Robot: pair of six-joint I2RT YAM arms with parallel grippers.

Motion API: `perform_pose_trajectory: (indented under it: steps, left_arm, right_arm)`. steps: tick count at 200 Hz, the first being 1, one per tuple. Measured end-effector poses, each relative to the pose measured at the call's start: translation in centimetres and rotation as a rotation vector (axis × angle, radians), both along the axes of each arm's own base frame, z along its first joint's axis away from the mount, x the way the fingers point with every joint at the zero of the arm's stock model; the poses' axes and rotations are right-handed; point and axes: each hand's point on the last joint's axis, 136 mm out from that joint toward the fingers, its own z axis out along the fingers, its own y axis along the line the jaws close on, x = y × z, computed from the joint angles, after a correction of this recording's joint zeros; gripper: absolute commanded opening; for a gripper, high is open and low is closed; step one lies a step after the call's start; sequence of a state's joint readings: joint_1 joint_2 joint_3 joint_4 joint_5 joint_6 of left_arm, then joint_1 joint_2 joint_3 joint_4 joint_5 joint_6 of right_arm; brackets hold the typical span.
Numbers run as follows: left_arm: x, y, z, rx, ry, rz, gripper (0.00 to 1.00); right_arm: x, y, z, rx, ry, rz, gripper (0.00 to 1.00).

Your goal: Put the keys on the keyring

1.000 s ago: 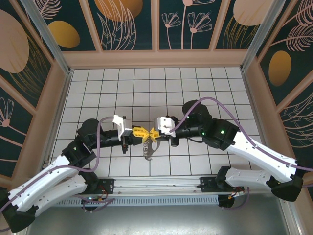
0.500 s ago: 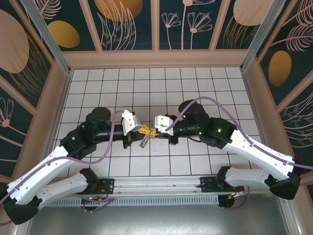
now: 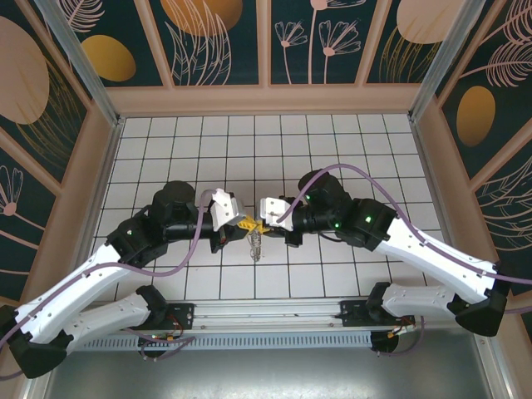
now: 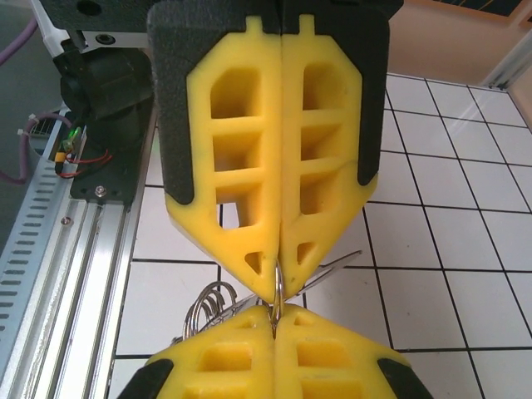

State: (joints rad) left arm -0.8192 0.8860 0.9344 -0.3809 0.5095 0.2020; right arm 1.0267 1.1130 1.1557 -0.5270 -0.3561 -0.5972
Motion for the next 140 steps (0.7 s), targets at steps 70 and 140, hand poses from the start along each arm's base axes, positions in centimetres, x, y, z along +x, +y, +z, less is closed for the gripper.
perform_pose_trajectory:
  steps: [70, 140]
  left_arm:
    - [-1.4, 0.9, 1.5, -0.164, -0.018, 0.008, 0.00]
    - [-2.5, 0.7, 2.6, -0.323, 0.002, -0.045, 0.00]
  right_arm:
    - [-1.3, 0.8, 1.2, 0.079, -0.019, 0.063, 0.13]
    - [-2.5, 0.8, 2.0, 0.166, -0.039, 0.107, 0.13]
